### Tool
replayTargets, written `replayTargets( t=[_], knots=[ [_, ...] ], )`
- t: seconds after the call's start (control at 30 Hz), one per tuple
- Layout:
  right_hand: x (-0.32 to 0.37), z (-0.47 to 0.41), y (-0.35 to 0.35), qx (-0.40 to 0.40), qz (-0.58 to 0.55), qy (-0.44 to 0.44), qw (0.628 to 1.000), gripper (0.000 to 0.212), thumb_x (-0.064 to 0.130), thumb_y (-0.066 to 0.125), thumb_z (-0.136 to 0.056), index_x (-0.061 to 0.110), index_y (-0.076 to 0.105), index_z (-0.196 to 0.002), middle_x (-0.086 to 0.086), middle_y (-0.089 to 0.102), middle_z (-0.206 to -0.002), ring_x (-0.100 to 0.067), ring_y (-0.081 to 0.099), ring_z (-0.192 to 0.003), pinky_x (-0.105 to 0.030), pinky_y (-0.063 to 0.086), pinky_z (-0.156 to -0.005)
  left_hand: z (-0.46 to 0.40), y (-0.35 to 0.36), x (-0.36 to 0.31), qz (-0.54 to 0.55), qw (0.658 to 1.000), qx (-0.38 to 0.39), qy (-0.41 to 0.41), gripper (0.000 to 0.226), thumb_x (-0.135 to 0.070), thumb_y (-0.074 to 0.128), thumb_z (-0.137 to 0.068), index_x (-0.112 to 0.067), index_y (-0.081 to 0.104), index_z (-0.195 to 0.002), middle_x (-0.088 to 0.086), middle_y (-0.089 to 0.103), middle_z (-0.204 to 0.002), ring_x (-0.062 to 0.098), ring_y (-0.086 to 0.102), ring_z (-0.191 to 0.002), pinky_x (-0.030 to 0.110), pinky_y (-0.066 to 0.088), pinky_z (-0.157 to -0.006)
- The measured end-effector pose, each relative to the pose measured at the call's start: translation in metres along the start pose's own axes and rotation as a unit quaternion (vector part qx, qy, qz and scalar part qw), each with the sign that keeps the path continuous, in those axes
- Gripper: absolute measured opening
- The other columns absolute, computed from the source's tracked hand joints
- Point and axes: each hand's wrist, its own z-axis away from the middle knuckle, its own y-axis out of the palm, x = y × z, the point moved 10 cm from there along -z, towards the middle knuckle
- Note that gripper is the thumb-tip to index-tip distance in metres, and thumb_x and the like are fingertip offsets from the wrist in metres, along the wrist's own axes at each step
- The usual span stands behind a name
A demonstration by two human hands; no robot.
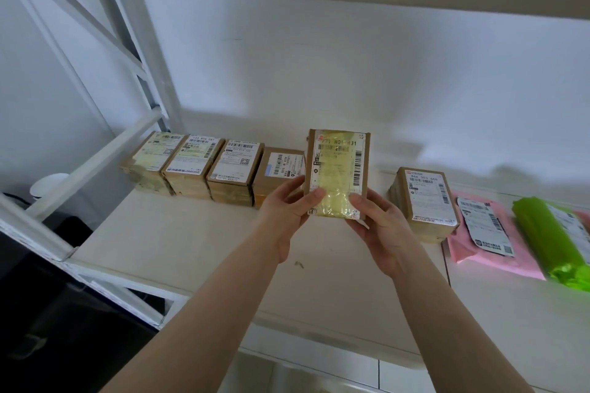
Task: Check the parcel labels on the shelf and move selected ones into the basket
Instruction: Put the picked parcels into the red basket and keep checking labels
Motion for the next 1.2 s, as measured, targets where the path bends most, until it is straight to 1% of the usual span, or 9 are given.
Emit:
replayTargets(
  t=[0.13,0.27,0.4,0.5,0.77,0.87,0.93,1.03,1.2],
  knots=[
    [0.003,-0.001,0.0,0.003,-0.007,-0.004,1.0,0.061,0.021,0.077,-0.066,0.012,0.065,-0.125,-0.003,0.075,-0.113,-0.019,0.066,-0.112,-0.04,0.043,-0.11,0.001,0.002,0.0,0.006,1.0,0.002,-0.012,0.067,-0.021,0.082,-0.07,-0.021,0.057,-0.132,-0.004,0.072,-0.116,0.016,0.066,-0.109,0.04,0.045,-0.105],
    [0.004,-0.003,-0.002,0.005,-0.006,-0.006,1.0,0.065,0.02,0.077,-0.067,0.01,0.062,-0.13,-0.005,0.073,-0.119,-0.021,0.065,-0.116,-0.038,0.045,-0.108,0.001,0.005,-0.002,0.013,1.0,0.008,-0.011,0.064,-0.016,0.081,-0.071,-0.02,0.058,-0.131,-0.003,0.074,-0.112,0.016,0.068,-0.106,0.039,0.047,-0.103],
    [0.006,-0.002,-0.004,0.011,-0.008,-0.011,1.0,0.066,0.019,0.076,-0.068,0.01,0.06,-0.132,-0.006,0.072,-0.121,-0.021,0.066,-0.115,-0.035,0.049,-0.102,0.003,0.008,-0.004,0.012,1.0,0.017,-0.006,0.077,-0.022,0.083,-0.058,-0.02,0.058,-0.131,-0.001,0.074,-0.112,0.018,0.067,-0.109,0.04,0.047,-0.104],
    [0.007,-0.001,-0.005,0.011,-0.008,-0.015,1.0,0.065,0.019,0.076,-0.068,0.01,0.061,-0.131,-0.005,0.073,-0.118,-0.017,0.068,-0.108,-0.033,0.049,-0.099,0.005,0.01,-0.006,0.015,1.0,0.019,-0.003,0.077,-0.022,0.083,-0.056,-0.021,0.059,-0.129,-0.001,0.074,-0.112,0.018,0.067,-0.109,0.039,0.047,-0.104],
    [0.009,0.018,-0.008,0.003,-0.002,-0.03,1.0,0.056,0.02,0.076,-0.07,0.012,0.065,-0.125,-0.005,0.073,-0.119,-0.02,0.066,-0.115,-0.034,0.049,-0.102,0.019,0.016,-0.008,0.005,0.999,0.036,0.009,0.067,-0.017,0.081,-0.07,-0.018,0.057,-0.131,0.0,0.073,-0.113,0.016,0.068,-0.107,0.035,0.049,-0.102],
    [0.009,0.038,-0.011,-0.022,-0.001,-0.038,0.999,0.044,0.023,0.074,-0.071,0.016,0.068,-0.114,-0.001,0.075,-0.111,-0.017,0.068,-0.108,-0.038,0.047,-0.106,0.032,0.021,-0.01,-0.042,0.998,0.047,0.007,0.064,-0.021,0.081,-0.074,-0.02,0.054,-0.132,-0.002,0.069,-0.117,0.016,0.065,-0.109,0.035,0.047,-0.101],
    [0.009,0.057,-0.019,-0.05,-0.004,-0.054,0.997,0.038,0.022,0.077,-0.072,0.019,0.07,-0.109,0.001,0.076,-0.107,-0.017,0.067,-0.107,-0.039,0.047,-0.107,0.04,0.029,-0.008,-0.077,0.994,0.074,0.006,0.068,-0.027,0.082,-0.073,-0.021,0.052,-0.133,-0.003,0.068,-0.118,0.015,0.064,-0.109,0.034,0.047,-0.1],
    [0.005,0.093,-0.036,-0.091,-0.01,-0.084,0.992,0.035,0.022,0.075,-0.076,0.022,0.071,-0.11,-0.001,0.074,-0.115,-0.019,0.067,-0.112,-0.036,0.048,-0.103,0.055,0.048,0.001,-0.119,0.984,0.134,0.002,0.075,-0.03,0.082,-0.071,-0.02,0.05,-0.137,-0.001,0.066,-0.123,0.015,0.063,-0.111,0.032,0.048,-0.098],
    [-0.018,0.182,-0.081,-0.187,-0.028,-0.109,0.976,0.055,0.024,0.073,-0.075,0.011,0.063,-0.127,-0.008,0.07,-0.123,-0.022,0.065,-0.116,-0.033,0.05,-0.1,0.102,0.093,0.047,-0.156,0.955,0.252,-0.023,0.068,-0.025,0.081,-0.072,-0.019,0.053,-0.133,0.003,0.066,-0.121,0.017,0.067,-0.108,0.026,0.052,-0.09]
  ],
)
